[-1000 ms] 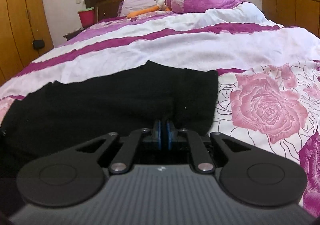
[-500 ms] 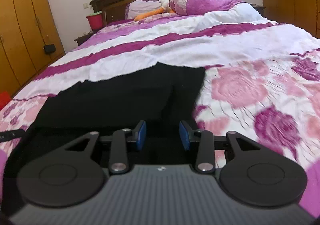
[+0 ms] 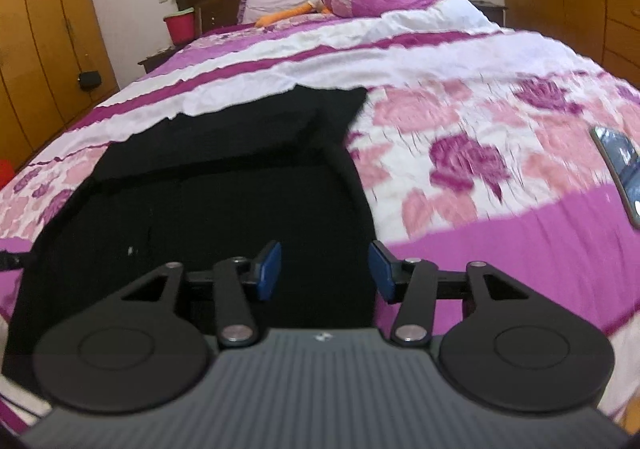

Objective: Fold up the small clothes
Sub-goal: 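Grasp the cardigan hem with the right gripper while the left gripper grasps it too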

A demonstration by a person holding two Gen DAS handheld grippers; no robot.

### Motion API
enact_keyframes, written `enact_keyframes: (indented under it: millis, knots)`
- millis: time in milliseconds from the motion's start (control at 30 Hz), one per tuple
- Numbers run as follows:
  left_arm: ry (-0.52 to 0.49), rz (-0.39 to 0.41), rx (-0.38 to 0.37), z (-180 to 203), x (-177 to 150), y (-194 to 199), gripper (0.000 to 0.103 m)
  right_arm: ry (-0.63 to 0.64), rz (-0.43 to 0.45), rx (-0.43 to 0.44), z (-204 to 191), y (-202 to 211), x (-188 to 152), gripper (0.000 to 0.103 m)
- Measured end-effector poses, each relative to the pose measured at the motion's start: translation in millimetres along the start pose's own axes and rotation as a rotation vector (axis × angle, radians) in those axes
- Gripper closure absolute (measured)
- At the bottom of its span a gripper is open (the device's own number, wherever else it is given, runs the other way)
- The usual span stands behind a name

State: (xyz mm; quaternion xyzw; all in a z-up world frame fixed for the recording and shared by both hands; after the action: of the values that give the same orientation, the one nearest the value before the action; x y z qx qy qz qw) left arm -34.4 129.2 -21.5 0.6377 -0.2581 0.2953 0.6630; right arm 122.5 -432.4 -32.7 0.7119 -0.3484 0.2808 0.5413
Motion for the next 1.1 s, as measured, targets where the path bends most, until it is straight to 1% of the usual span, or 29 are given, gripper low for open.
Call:
enact_keyframes:
  millis: [67, 233, 400, 500, 700, 767, 867, 967, 1100]
  knots:
    - [0.009, -0.021, -0.026, -0.9, -10.9, 2.8, 0.042, -0.014, -0.012, -0.001, 3.4, 4.0, -9.3, 0.053]
    - [0.009, -0.039, -0.066, 2.1, -30.9, 7.2, 0.041, -0.012, -0.055, -0.007, 6.0, 7.2, -29.9, 0.052]
    - [-0.023, -0.04, -0.112, 8.9, -43.3, 13.3, 0.039, 0.0, -0.118, 0.033, 4.3, 5.2, -51.9, 0.053]
    - [-0.056, -0.041, -0.137, 15.0, -49.5, 16.0, 0.039, 0.003, -0.117, 0.034, 3.1, 6.5, -61.0, 0.052]
    - [-0.115, -0.046, -0.148, 28.0, -56.2, 18.6, 0.039, -0.023, -0.121, 0.076, 8.2, 14.2, -68.2, 0.05]
    - [-0.111, -0.051, -0.159, 30.1, -57.7, 20.0, 0.039, -0.033, -0.13, 0.096, 9.8, 17.6, -69.0, 0.048]
    - [-0.122, -0.056, -0.171, 34.5, -60.2, 21.3, 0.039, -0.021, -0.135, 0.107, 9.2, 21.6, -71.2, 0.048]
    - [-0.133, -0.051, -0.166, 39.0, -63.8, 24.3, 0.039, 0.013, -0.134, 0.106, 5.8, 23.5, -73.7, 0.048]
    - [-0.13, -0.053, -0.215, 42.2, -69.2, 26.5, 0.04, 0.011, -0.139, 0.128, 3.8, 27.9, -73.4, 0.048]
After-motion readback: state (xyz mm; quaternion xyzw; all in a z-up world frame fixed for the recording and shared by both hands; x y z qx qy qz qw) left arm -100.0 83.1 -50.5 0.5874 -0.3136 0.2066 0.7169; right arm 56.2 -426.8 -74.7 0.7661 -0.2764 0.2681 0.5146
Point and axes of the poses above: each gripper's, at about its wrist camera, not at the fingertips, and y roughly against the way its jaws point, z to its right, x to its top, the point moved 1 cm from there along -y, roughly the way its jaws point, and after that the axes turned 6 degrees about -y, right-handed, at the moved point
